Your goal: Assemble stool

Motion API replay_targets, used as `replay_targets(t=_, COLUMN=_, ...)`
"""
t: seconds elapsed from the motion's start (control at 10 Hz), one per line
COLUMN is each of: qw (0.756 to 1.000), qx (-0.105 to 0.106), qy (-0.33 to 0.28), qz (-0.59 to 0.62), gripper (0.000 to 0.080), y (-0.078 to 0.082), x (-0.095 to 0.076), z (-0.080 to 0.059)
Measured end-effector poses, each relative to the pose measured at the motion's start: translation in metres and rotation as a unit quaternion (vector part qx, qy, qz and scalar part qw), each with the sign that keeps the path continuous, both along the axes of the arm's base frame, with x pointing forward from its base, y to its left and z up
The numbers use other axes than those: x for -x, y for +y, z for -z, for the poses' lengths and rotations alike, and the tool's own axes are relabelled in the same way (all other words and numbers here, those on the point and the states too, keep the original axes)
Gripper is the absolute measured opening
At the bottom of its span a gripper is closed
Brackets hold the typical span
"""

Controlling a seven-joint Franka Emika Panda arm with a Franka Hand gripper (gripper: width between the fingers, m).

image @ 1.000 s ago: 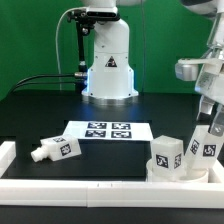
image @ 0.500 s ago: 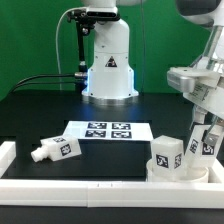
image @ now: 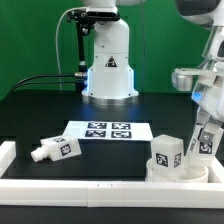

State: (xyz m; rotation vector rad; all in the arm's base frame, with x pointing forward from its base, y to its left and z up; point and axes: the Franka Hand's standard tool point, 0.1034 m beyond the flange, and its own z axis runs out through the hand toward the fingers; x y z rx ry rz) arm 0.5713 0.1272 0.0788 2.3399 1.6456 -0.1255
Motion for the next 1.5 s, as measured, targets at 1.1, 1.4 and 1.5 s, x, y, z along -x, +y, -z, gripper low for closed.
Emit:
replay_targets(t=1.1, qw=0.832, qx=-0.009, qy=-0.048, qz=0.552, gripper=0.0334, y=-0.019, x=-0.001, z=-0.001)
replay_targets(t=1.4, qw=0.773, qx=-0.019, qy=-0.062, qz=0.631, gripper=0.0334, y=-0.031, x=-0.005, z=-0.001)
replay_targets(t=1.5, qw=0.753, qx=-0.018, qy=-0.07, qz=0.654, gripper=0.0334, y=-0.031, x=-0.005, z=-0.001)
